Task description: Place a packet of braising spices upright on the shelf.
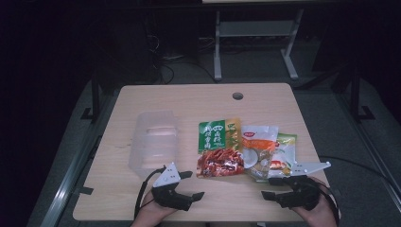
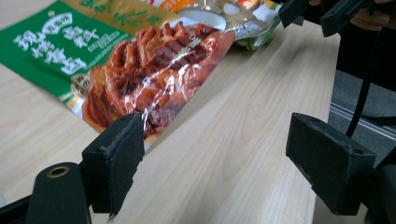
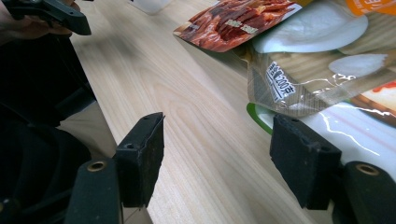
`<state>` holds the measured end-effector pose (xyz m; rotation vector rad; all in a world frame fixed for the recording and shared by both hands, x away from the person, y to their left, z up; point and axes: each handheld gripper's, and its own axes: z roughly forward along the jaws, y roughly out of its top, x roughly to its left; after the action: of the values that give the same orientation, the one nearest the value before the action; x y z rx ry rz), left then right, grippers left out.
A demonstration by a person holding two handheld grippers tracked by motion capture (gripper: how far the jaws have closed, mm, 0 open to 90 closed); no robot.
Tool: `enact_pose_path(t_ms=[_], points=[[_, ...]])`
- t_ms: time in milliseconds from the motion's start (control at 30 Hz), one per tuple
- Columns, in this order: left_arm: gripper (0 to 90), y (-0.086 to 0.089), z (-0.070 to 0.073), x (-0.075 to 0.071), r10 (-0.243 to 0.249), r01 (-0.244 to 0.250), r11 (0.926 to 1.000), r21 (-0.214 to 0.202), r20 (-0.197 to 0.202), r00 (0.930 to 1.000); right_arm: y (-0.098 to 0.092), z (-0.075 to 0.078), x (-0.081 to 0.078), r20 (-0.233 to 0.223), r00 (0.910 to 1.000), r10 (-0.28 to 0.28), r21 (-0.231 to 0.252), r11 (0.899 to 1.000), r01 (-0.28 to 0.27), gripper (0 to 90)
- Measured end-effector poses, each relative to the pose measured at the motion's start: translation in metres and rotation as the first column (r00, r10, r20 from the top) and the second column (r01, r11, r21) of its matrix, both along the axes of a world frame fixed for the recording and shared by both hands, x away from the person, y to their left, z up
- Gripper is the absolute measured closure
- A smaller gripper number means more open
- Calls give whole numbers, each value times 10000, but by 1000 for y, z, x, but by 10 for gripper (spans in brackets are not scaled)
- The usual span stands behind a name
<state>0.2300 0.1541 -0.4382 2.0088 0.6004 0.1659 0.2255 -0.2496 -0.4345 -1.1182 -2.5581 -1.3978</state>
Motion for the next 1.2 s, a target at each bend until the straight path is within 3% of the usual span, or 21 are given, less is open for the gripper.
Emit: enact_pose_path(t_ms=[267,467,567,767,800,933,1100,1133,1200], points=[[190,0,-2,-1,53,-53,10000,50,-67,10000,-1,0,1,-25,10000,-74,99,9999,74,337],[200,1,-1,-3,39,-37,9999,133,-97,9999,4,5,3,230,9997,-87,-42,10000,88,323],[202,-1,2,-4,215,-216,9997,99,124,9997,5,8,5,239,9996,-142,16,9999,142,306],[203,-7,12,-6,45,-50,9999,121,461,9989,7,20,14,366,9992,-177,-3,9998,177,292],[209,-9,15,-3,49,-52,10000,54,505,9987,10,28,19,546,9985,-63,-81,9999,67,291],[221,-12,19,8,224,-229,9997,125,392,9990,15,40,32,555,9985,30,-230,9997,-17,284],[270,-18,19,21,470,-480,9982,370,270,9985,19,48,55,241,9997,86,-206,9998,-81,285],[295,-22,16,29,578,-579,9978,334,25,9983,22,51,68,-134,9999,63,-175,9998,-65,292],[315,-26,13,35,684,-679,9963,535,-75,9976,25,53,79,-325,9995,47,-228,9997,-55,289]])
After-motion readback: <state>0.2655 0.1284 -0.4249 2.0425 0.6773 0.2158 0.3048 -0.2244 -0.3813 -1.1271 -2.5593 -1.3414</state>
